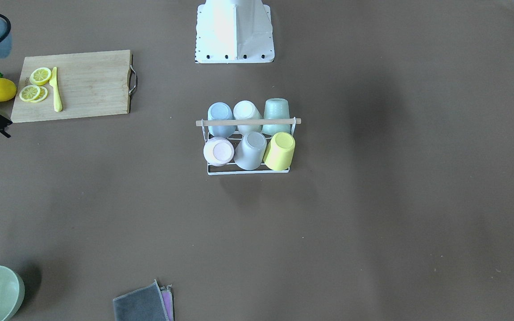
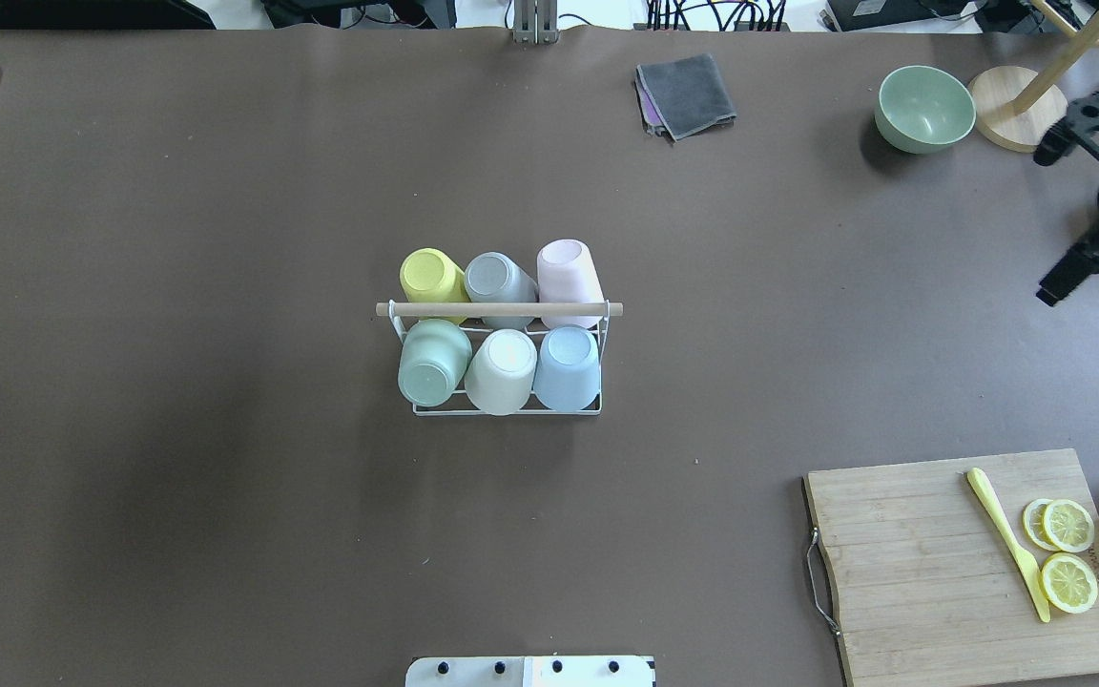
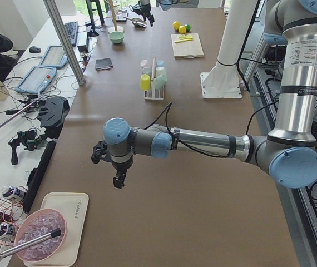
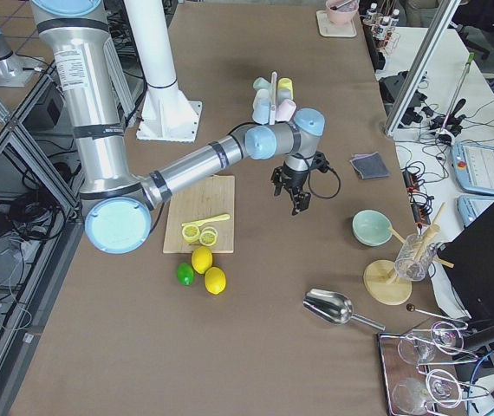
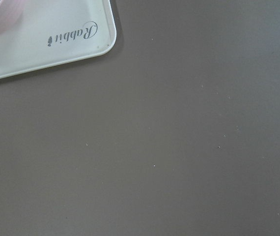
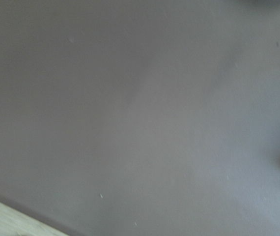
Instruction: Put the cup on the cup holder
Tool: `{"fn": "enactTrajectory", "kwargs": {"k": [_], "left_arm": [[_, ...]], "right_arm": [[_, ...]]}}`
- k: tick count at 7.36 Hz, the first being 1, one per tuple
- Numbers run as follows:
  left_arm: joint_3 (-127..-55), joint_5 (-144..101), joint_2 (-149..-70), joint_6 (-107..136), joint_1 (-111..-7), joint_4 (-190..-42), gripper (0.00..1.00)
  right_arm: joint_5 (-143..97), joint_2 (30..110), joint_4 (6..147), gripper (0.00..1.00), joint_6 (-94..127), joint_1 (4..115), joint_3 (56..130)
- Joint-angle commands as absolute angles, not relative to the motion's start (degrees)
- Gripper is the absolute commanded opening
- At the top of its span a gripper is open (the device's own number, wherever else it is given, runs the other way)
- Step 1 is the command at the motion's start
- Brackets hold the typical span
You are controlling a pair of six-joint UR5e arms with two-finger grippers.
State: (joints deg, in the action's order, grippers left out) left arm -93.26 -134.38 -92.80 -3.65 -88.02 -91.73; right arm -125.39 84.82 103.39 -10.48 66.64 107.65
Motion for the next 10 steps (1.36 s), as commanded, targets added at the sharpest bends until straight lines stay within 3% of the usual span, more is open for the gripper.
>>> {"fn": "enactTrajectory", "kwargs": {"k": [1, 3, 5, 10], "left_arm": [[-93.1, -134.3, -92.6, -3.6, -87.9, -91.7, 0.98], [-92.3, -134.2, -91.9, -3.5, -88.0, -91.3, 0.98], [-91.0, -134.3, -92.2, -3.5, -88.0, -91.3, 0.98], [-88.2, -134.3, -91.9, -3.6, -89.4, -91.6, 0.98]], "right_arm": [[-126.5, 95.3, 97.5, 1.0, -20.5, 75.4, 104.6], [-126.5, 96.6, 96.5, 1.0, -35.4, 85.3, 96.1], [-126.0, 96.8, 96.5, 1.0, -36.1, 89.9, 94.9], [-132.4, 96.8, 97.2, 1.0, 8.2, 92.3, 98.3]]}}
